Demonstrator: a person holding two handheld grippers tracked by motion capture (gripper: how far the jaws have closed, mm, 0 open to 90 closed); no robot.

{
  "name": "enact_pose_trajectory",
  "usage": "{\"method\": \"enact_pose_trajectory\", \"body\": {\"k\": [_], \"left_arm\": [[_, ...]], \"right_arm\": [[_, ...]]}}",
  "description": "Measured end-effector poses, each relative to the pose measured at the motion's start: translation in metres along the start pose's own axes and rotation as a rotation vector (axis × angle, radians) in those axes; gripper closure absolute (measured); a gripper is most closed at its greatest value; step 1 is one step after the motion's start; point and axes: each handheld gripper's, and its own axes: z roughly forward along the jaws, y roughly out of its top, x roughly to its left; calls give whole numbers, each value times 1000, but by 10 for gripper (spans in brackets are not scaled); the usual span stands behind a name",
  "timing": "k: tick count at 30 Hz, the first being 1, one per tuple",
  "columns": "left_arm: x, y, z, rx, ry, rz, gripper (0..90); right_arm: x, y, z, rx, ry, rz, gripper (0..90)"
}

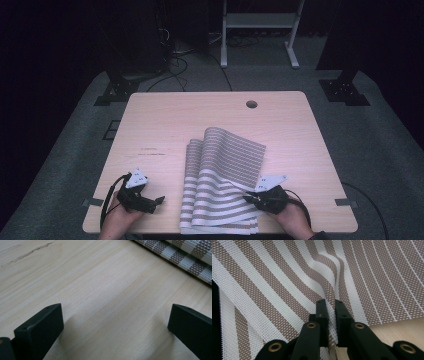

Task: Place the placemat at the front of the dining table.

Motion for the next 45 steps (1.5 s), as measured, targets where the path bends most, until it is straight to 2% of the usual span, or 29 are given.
{"method": "enact_pose_trajectory", "body": {"k": [9,16,23,45], "left_arm": [[0,0,0,0,0,0,0],[0,0,0,0,0,0,0],[0,0,0,0,0,0,0],[0,0,0,0,0,0,0]], "right_arm": [[-10,0,-6,-9,12,38,843],[-17,3,-6,-12,5,44,843],[-20,4,-7,-9,-18,44,843],[-43,4,-10,-8,-60,80,843]]}}
